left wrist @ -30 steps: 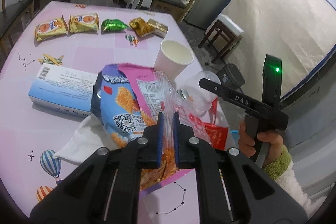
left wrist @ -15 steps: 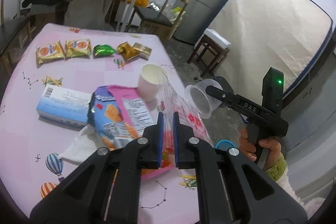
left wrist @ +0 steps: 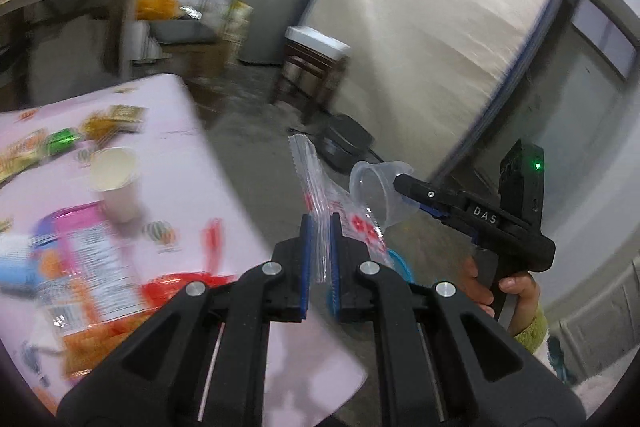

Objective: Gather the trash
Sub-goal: 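Lift the plastic bag with the left tool while the right tool grasps the clear lid, then drop the plastic bag and lid into the blue wastebasket with both tools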

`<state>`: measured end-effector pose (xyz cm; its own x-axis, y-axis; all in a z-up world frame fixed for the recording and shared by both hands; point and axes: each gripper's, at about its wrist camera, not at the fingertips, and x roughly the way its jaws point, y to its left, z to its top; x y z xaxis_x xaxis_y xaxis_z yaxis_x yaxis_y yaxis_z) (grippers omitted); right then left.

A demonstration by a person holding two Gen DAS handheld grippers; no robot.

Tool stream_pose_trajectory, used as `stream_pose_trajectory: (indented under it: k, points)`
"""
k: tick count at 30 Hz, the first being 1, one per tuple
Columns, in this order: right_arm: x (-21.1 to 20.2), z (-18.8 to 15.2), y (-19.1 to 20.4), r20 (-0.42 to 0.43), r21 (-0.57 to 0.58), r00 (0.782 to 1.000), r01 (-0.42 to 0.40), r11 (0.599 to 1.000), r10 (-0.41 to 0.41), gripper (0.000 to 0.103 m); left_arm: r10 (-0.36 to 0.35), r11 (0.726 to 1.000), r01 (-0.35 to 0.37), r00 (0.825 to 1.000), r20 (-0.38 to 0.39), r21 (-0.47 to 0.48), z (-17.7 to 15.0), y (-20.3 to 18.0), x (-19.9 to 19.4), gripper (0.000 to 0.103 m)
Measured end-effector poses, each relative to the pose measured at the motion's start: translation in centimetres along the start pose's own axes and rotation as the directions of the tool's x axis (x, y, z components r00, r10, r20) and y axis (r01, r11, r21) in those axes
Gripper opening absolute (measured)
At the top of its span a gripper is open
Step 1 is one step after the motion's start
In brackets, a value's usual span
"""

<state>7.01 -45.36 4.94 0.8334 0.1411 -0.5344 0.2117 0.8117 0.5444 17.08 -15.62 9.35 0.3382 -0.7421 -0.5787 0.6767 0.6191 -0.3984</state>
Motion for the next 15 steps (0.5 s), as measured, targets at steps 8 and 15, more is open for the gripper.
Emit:
stream_pose_trajectory:
  k: [8, 15]
  points:
    - [-6.2, -1.6, -16.0, 0.066, 0.269, 0.978, 0.173, 0.947, -0.197, 0.063, -0.091, 0.984, 0.121, 0.971, -0.221, 0.129, -0.2, -10.0, 13.2, 0.007]
    - [-6.2, -5.5, -28.3, -0.018, 0.457, 0.951, 0.284, 0.843, -0.31, 0.063, -0.059, 0.969, 0.147, 0.917, -0.394, 0.199, -4.0, -16.2, 25.2, 0.007]
